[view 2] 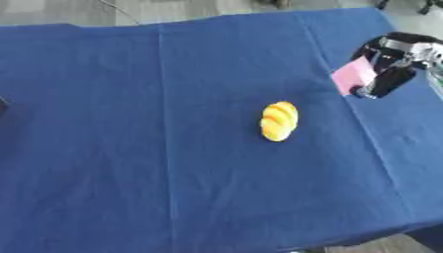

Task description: Pick up the objects with one hand, pass them to the other hand, and then place them into the box on the other side of the table.

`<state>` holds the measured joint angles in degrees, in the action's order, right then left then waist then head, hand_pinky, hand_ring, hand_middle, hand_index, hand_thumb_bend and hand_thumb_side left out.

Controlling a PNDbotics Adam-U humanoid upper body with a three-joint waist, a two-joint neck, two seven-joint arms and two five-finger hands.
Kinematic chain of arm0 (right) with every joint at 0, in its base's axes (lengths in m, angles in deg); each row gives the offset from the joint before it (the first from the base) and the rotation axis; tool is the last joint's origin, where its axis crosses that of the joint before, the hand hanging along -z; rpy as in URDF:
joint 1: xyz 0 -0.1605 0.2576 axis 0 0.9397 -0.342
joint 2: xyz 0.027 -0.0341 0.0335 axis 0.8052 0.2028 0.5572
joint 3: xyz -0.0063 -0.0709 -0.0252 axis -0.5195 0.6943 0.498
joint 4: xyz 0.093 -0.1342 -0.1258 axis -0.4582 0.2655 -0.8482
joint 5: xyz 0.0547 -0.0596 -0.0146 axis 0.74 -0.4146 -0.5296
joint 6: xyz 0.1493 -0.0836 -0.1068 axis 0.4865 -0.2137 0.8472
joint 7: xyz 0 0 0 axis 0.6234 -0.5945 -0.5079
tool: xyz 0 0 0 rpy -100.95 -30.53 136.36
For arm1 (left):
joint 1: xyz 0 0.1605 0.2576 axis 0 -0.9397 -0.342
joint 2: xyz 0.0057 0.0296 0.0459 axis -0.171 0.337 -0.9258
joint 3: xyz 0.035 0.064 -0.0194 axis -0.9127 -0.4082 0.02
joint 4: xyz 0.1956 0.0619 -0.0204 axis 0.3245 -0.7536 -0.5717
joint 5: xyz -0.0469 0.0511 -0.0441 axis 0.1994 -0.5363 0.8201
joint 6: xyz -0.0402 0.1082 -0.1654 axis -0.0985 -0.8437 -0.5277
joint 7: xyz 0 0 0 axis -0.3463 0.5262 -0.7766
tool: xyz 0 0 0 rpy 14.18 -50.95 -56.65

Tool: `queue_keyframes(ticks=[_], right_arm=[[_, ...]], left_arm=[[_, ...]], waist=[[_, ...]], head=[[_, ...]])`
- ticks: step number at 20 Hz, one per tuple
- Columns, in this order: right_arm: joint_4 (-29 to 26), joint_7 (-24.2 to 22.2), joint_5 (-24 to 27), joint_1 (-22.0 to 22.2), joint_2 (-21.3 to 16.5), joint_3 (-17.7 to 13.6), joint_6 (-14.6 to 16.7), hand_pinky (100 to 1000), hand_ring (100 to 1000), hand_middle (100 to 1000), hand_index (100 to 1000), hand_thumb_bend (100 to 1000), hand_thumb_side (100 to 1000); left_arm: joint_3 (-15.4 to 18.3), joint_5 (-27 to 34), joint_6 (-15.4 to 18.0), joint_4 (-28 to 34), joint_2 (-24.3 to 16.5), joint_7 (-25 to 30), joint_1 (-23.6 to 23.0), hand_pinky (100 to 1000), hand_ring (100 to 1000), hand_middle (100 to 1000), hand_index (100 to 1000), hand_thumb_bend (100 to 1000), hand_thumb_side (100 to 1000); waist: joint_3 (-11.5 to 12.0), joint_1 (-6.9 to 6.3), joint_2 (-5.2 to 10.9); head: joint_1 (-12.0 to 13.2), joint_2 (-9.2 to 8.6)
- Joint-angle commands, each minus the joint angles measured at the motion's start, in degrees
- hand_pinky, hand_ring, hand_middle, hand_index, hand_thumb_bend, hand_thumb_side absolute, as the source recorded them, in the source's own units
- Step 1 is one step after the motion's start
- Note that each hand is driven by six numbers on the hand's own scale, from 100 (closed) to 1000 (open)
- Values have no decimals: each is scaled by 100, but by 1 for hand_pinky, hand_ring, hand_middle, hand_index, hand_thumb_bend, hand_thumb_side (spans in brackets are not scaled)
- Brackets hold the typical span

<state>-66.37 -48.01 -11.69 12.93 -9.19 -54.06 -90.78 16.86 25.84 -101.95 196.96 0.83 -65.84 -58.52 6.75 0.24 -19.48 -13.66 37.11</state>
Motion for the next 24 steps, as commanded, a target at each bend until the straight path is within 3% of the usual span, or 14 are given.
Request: queue_keyframes(ticks=[1, 8, 14, 20, 24], right_arm=[[-355, 345, 654, 0, -32, -51, 47, 803, 586, 517, 680, 100, 100], [-1146, 1090, 1155, -9, 301, 241, -32, 793, 562, 497, 674, 100, 100], [-1681, 1753, 1420, -82, 705, 538, -269, 787, 550, 488, 670, 100, 100], [-2093, 2224, 1315, -161, 1162, 903, -575, 783, 544, 482, 668, 100, 100], [-2317, 2625, 1201, -189, 1614, 1175, -606, 779, 537, 475, 664, 100, 100]], left_arm=[[53, -16, 23, 114, -174, 41, 43, 799, 701, 690, 780, 503, 442], [-85, -162, 33, 212, -265, 263, 167, 802, 706, 695, 787, 509, 438], [-277, -665, 53, 420, -375, 637, 304, 806, 718, 706, 802, 530, 423], [-576, -1178, 307, 456, -558, 1258, 632, 808, 728, 716, 815, 535, 430], [-835, -1403, 411, 457, -764, 1675, 920, 809, 736, 723, 820, 546, 428]], waist=[[19, 4, 149], [79, 6, 173], [115, 20, 201], [133, 20, 252], [140, 10, 285]], head=[[129, -69], [321, -40], [443, -35], [539, 23], [601, 66]])
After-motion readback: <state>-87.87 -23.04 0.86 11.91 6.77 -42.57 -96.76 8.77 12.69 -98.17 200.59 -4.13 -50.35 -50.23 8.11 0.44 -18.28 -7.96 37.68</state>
